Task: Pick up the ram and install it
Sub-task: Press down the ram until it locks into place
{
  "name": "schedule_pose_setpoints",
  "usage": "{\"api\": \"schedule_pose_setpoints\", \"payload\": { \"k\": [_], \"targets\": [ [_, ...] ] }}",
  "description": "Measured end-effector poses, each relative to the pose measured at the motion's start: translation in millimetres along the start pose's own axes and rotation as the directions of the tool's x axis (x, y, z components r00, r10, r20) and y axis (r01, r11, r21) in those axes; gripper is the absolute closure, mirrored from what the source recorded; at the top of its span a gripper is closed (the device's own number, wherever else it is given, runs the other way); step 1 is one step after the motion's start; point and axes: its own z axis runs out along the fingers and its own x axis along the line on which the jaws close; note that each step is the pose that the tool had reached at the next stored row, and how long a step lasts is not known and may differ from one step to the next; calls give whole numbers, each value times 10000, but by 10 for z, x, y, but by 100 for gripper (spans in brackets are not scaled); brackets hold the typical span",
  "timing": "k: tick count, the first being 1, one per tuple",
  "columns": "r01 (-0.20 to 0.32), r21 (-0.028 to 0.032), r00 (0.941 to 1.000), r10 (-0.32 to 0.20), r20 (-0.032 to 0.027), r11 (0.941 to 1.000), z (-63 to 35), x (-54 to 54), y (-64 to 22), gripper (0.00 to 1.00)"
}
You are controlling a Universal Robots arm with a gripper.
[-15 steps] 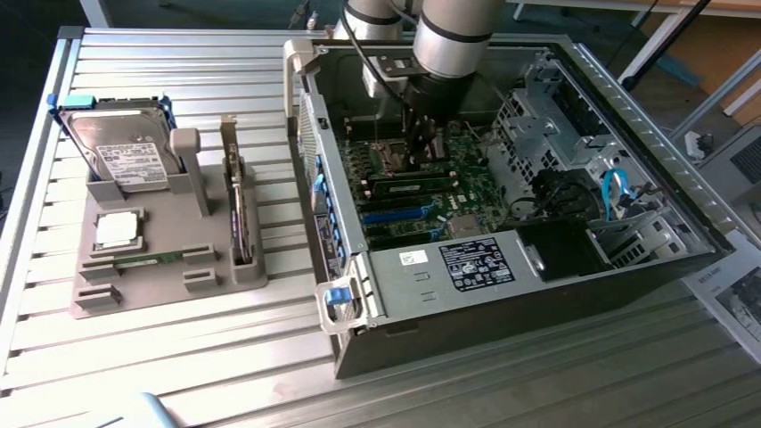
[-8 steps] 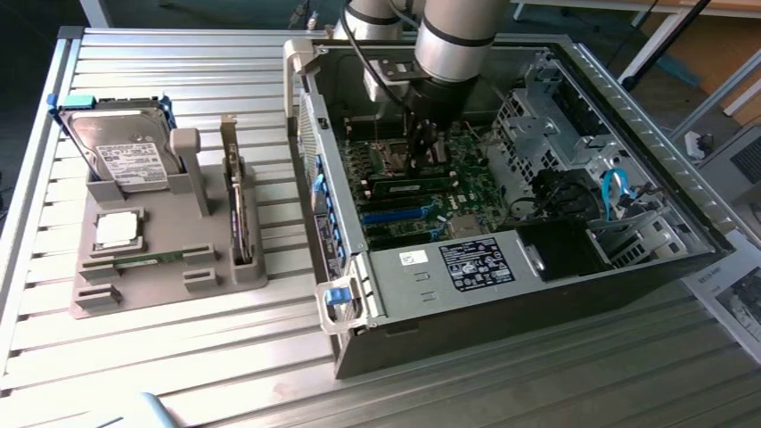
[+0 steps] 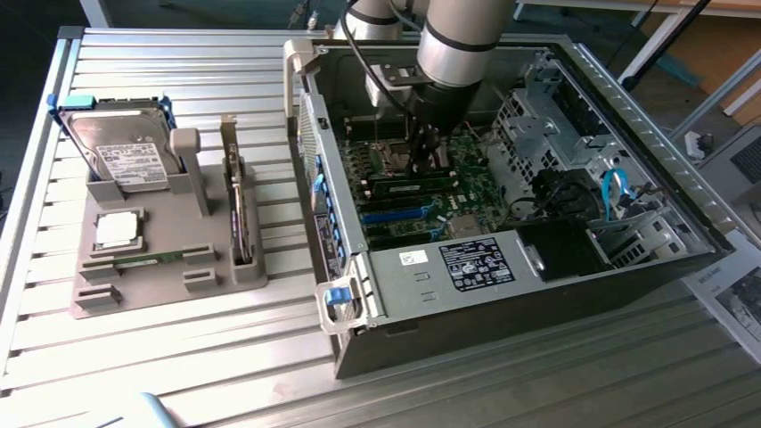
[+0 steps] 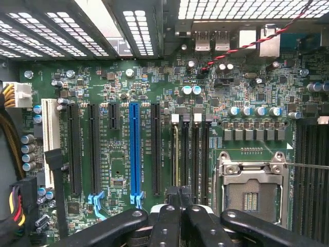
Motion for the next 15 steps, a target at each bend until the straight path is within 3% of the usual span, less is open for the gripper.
{"api": "schedule_pose_setpoints", "payload": {
  "k": [4, 15],
  "targets": [
    [1, 0, 10000, -1, 1, 10000, 82, -1, 2, 89],
    [0, -2, 10000, 0, -5, 10000, 146, -1, 5, 89]
  ]
}}
